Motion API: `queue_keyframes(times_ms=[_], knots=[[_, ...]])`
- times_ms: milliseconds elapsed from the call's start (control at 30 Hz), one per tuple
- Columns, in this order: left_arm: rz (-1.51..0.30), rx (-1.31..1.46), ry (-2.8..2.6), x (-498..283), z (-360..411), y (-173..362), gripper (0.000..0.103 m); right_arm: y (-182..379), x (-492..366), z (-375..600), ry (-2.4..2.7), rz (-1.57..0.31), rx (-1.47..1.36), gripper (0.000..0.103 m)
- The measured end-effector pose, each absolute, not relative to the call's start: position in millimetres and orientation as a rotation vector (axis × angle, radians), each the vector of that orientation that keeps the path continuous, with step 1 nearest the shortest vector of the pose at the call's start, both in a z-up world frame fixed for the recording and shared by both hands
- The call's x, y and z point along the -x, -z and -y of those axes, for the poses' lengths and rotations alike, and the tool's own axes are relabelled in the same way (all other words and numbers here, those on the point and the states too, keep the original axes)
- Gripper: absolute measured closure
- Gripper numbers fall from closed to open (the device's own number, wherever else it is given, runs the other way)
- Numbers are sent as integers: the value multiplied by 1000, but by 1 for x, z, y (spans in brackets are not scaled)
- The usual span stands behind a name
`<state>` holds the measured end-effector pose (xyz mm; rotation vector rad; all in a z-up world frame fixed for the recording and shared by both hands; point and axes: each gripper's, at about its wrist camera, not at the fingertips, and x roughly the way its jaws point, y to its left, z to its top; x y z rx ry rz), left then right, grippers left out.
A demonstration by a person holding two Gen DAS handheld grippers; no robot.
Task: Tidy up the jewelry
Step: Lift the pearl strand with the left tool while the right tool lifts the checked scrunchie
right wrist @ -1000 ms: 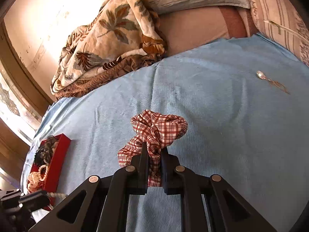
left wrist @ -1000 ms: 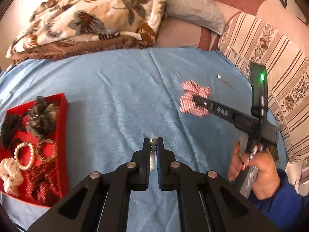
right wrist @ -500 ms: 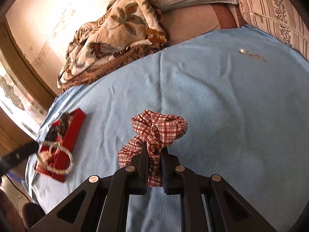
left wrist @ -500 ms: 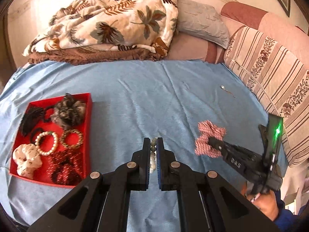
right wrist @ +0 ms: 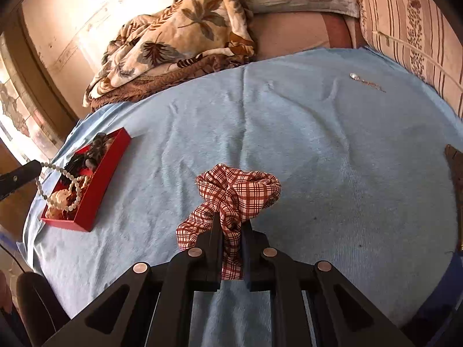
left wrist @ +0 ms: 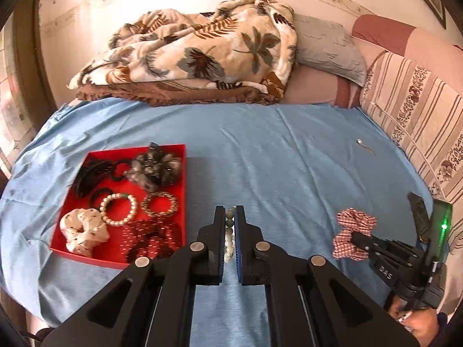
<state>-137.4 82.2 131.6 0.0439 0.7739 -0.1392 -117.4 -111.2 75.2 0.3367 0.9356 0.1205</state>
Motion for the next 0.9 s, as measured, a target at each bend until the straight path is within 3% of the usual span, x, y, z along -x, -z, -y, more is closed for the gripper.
queue_keyframes(times_ms=[900], knots=[[-697,-20,14,151,-154,-155,97,-156,110,10,-328,-847,-149,91]])
